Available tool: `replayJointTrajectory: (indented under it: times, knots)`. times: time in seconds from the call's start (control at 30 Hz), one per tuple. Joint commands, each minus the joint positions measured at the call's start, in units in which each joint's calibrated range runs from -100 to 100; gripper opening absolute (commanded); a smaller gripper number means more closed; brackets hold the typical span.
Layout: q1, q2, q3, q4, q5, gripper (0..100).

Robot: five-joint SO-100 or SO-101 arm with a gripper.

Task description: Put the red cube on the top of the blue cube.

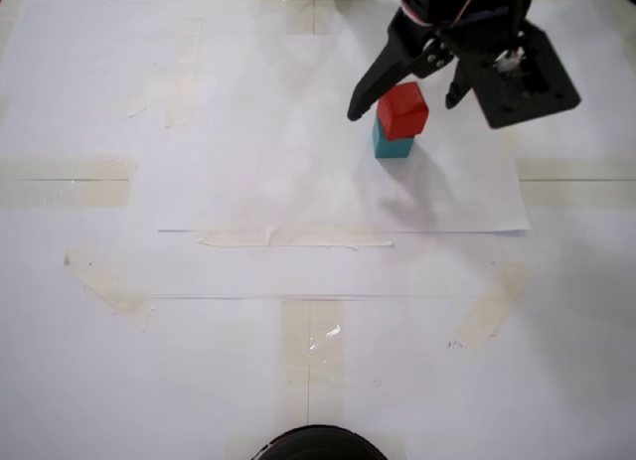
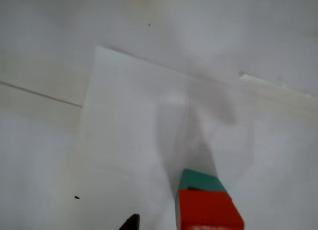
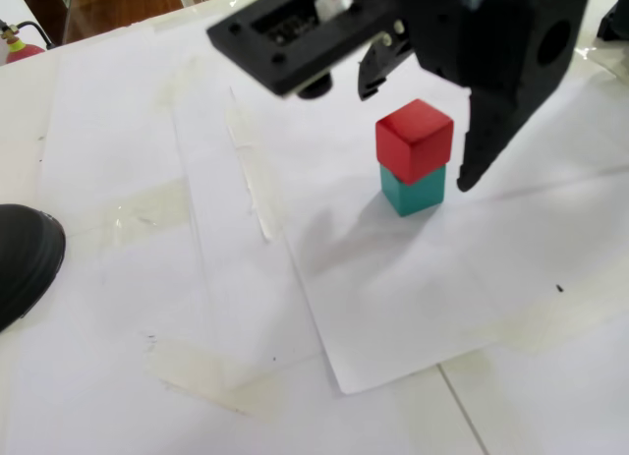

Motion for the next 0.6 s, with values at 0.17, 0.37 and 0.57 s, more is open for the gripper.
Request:
replayJointTrajectory:
  times: [0.17,0.37,0.57]
  knots:
    - [1.6,-17.6,-10.3,9.6,1.3,32]
    - [2.4,-32.2,-1.3,12.6,1.5,24]
    - [6.9,-49.6,16.1,13.1,3.5,12]
